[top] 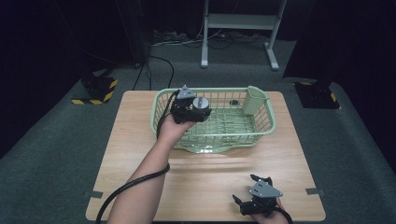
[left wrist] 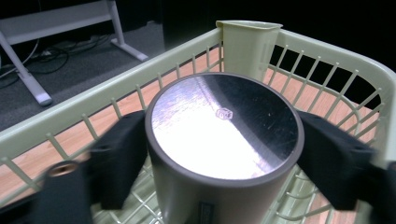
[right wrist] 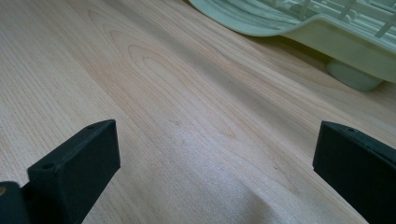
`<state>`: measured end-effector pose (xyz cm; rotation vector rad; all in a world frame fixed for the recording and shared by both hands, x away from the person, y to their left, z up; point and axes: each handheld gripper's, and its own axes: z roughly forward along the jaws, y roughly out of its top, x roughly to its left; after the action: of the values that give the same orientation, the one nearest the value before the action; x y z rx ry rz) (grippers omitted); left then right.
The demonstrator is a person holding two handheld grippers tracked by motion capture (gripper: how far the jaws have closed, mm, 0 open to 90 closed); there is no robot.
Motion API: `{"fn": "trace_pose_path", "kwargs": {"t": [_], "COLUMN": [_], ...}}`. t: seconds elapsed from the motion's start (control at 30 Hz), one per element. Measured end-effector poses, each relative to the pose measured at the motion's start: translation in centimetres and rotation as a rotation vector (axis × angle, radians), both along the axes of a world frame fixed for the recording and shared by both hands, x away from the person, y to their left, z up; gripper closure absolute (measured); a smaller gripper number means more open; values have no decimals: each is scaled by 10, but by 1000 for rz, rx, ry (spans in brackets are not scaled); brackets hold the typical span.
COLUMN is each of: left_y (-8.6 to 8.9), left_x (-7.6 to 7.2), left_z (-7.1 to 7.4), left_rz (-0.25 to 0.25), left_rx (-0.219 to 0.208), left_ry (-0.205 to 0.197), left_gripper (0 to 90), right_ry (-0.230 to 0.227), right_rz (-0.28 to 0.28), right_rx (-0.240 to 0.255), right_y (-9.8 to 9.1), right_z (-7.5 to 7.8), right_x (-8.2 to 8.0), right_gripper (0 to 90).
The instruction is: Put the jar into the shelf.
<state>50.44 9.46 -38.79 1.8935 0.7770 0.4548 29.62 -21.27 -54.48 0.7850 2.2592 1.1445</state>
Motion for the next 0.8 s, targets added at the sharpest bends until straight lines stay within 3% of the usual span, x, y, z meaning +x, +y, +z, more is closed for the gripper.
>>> {"fn": "trace_pose_path", "kwargs": {"t": [0.1,0.2,0.3,0.8], "left_y": [-1,1,3,14], "left_x": [-3,-7,-11,-33], "left_z": [2,7,12,22], "left_rz": [8,-3,-10,-38], "left_rx": [-12,-46,-47,-103], "left_ry": [-22,-40,-64,-74], "left_gripper": [3,7,5,5], "right_ry": [0,0,-2,-4], "right_rz": [0,0,0,-5], "right_rx": [0,0,-1,-6], "right_y": [0,0,0,1], "right_z": [0,0,0,0], "right_x": [0,0,0,0], "right_gripper": [3,4,3,4]}}
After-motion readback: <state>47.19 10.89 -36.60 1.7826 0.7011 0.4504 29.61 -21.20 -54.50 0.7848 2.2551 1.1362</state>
